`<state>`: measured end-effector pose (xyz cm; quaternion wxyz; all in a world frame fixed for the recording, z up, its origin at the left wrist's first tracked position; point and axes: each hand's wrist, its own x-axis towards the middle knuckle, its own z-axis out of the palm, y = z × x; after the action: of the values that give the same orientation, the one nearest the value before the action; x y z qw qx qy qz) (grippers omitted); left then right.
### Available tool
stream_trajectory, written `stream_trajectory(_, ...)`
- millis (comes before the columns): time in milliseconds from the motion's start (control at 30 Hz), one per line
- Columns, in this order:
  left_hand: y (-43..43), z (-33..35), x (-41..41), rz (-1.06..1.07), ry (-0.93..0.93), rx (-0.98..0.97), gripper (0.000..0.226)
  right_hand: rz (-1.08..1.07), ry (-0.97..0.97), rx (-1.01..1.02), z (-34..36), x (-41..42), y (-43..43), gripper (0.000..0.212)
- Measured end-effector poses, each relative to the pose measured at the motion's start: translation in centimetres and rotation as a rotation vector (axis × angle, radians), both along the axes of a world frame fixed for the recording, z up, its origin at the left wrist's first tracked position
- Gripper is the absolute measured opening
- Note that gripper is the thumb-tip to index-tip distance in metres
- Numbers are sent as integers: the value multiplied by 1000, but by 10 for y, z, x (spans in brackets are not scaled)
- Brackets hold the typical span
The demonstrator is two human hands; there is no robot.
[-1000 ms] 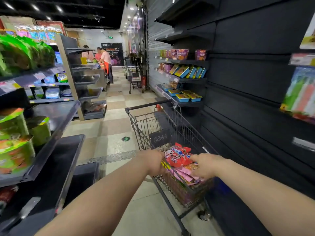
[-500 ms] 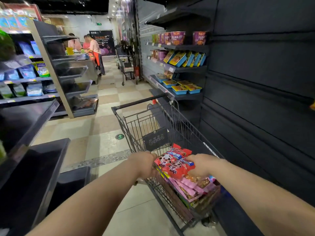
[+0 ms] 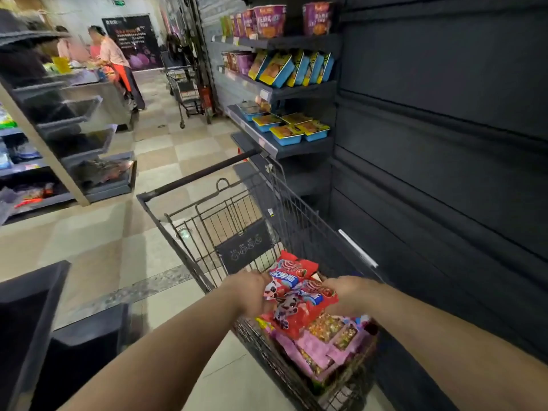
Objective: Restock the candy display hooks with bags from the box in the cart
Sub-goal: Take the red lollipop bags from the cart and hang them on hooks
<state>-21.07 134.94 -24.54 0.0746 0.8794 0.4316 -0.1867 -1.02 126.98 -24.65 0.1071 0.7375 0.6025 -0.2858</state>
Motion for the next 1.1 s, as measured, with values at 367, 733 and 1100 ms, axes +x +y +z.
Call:
stream_trajectory(367,82,-58,24,-73,-7,-144,59,-114,76,-77,-45,25,24,57)
stream_trajectory(733,209,-120,37,-131,15,-289,66,-428,177,-192,-107,18,85,56)
stream_trajectory(1100,271,-193,36,-63,66,-538,75,-862,411,-197,-180,-16,110,89)
